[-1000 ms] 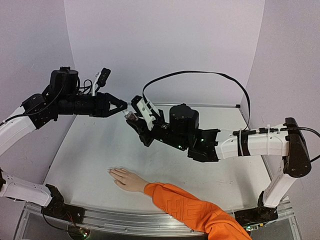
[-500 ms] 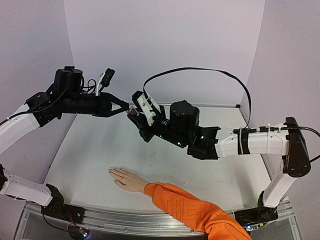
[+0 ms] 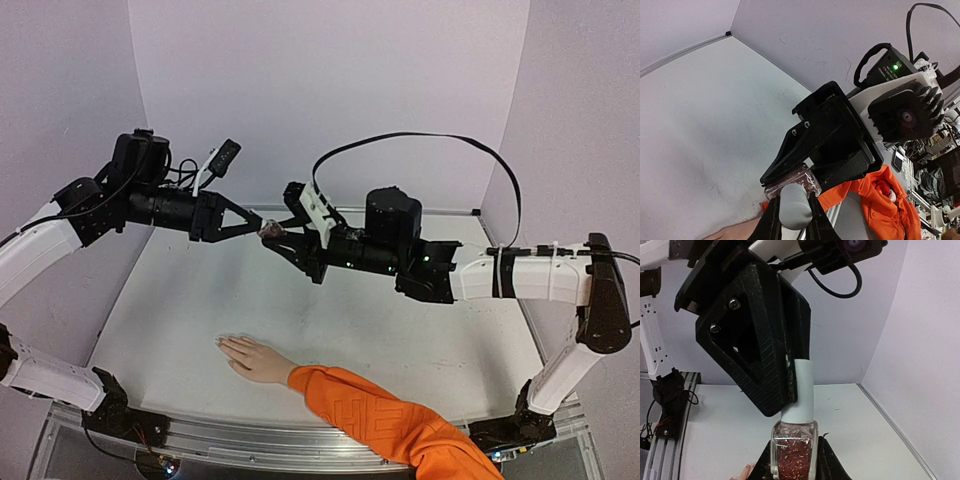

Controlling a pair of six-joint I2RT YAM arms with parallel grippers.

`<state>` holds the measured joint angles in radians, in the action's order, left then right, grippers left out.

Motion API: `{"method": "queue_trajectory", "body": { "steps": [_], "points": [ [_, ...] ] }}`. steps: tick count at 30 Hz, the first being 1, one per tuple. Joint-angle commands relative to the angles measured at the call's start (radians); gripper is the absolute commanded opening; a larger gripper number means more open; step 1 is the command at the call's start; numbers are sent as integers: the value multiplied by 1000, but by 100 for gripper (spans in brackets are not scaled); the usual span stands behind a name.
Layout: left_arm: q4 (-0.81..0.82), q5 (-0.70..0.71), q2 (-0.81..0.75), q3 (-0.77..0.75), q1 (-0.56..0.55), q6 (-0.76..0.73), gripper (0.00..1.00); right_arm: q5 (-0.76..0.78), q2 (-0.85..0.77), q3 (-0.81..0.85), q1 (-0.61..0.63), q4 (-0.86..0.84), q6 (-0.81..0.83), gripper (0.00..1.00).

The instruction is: Paint the nails

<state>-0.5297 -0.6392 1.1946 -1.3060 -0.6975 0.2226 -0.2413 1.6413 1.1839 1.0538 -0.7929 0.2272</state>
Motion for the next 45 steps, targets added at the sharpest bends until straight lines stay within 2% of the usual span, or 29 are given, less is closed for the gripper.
{"method": "queue_trajectory", "body": {
  "steps": [1,2,4,7,9,11,14,18,21,27,34,45],
  "points": [
    [-4,-72,7,-47,-17,-43,0,-155,-24,30,22,-16,9,4],
    [-17,-6,6,-48,-16,-32,0,-104,-18,38,22,-7,5,13],
    [-62,133,7,-59,-12,-11,0,74,1,53,22,31,0,42],
    [-140,432,3,-59,-8,28,0,299,6,32,22,49,10,72],
    [-148,606,-11,-15,0,50,0,403,-5,-2,21,49,21,85],
    [-136,755,-29,59,21,75,0,475,-20,-37,15,49,18,90],
    [-82,853,-33,174,107,116,0,527,-57,-91,-4,56,-15,95],
    [71,808,-11,333,260,177,0,528,-116,-164,-47,61,-71,98],
    [159,818,25,399,325,205,0,527,-156,-208,-73,64,-91,98],
    [239,914,157,445,371,230,0,537,-195,-245,-95,70,-108,98],
    [263,930,295,429,383,247,0,540,-206,-259,-104,71,-114,98],
    [298,908,419,418,389,268,0,544,-202,-267,-117,71,-120,98]
  ]
}}
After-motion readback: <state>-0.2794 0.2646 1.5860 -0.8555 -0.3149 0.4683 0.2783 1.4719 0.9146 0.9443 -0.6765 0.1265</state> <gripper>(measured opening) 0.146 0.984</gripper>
